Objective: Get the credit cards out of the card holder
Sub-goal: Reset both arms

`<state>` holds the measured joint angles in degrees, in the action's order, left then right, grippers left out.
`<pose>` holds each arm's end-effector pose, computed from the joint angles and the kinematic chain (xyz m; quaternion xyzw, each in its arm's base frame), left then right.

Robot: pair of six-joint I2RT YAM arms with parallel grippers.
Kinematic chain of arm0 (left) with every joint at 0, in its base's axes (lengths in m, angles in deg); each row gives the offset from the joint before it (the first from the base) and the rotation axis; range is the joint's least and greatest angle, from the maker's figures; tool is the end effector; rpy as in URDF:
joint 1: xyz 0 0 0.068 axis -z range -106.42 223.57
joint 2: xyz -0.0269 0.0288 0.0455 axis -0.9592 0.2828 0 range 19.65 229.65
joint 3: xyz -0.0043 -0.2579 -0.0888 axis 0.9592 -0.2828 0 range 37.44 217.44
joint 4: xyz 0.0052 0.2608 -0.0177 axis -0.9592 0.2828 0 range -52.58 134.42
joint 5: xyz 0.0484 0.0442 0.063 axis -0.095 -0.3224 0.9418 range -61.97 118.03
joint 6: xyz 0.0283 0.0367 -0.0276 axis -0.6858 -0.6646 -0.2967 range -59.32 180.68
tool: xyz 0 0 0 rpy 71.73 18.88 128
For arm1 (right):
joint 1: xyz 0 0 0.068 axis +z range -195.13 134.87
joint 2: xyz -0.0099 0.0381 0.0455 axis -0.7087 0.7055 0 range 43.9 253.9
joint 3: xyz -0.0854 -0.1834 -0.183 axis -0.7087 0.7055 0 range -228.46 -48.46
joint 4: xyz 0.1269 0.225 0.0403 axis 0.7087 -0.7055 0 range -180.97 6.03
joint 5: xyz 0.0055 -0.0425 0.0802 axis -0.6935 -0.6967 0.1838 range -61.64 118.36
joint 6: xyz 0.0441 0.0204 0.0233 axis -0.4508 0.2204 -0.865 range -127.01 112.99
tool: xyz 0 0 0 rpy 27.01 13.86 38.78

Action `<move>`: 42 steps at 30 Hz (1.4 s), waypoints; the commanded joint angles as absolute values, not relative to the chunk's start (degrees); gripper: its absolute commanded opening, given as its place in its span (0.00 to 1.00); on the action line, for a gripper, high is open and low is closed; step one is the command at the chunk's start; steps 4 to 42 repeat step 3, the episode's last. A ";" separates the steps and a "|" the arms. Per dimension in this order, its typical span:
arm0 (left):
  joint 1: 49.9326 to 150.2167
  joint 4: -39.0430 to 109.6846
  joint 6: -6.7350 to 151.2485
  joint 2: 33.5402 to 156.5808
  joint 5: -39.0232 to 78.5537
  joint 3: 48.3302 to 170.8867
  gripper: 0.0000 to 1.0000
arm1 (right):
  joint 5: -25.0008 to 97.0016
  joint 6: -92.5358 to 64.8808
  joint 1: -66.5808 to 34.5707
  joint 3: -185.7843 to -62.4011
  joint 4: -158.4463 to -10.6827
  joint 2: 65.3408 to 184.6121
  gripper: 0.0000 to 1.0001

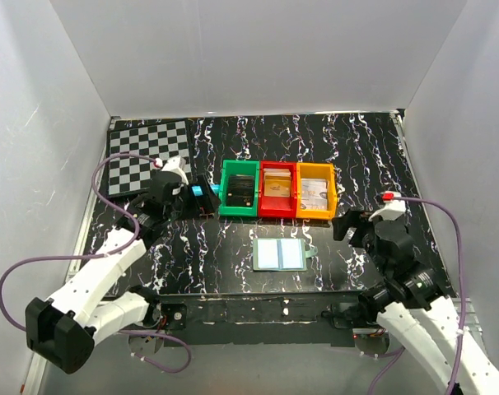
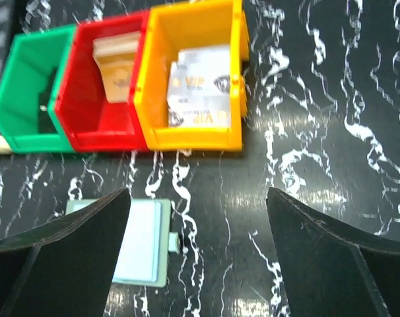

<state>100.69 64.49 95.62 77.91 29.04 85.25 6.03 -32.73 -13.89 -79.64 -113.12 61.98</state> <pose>0.1960 -0.0997 0.2858 -0.0651 0.8945 -0.2212 0.3830 0.0898 0.0387 0.2799 0.0786 0.7885 0.1454 0.5924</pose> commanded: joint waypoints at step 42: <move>100.38 69.32 96.45 72.92 31.97 84.19 0.98 | 7.18 -38.03 -13.84 -84.40 -116.58 66.04 0.93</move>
